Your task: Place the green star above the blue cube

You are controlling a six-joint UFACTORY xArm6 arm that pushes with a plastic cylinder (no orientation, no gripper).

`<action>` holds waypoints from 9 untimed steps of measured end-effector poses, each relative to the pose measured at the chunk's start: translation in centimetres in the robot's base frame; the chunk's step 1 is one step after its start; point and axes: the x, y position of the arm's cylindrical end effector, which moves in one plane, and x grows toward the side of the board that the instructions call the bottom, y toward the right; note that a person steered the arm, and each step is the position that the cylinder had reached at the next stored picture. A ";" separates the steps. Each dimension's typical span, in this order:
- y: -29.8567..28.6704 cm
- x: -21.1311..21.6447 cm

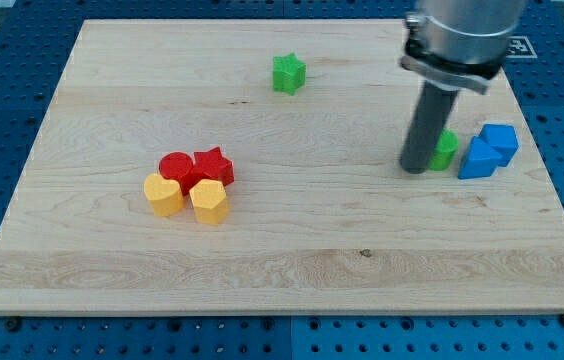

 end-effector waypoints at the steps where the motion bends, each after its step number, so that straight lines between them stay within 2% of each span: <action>1: 1.9 0.2; 2: -2.5 0.3; 3: -9.5 -1.8; 4: -16.7 -6.0; 5: -21.2 -10.1; 6: -19.9 -12.2; 7: -15.0 -12.2; 8: -15.6 -11.6; 9: -21.0 -12.0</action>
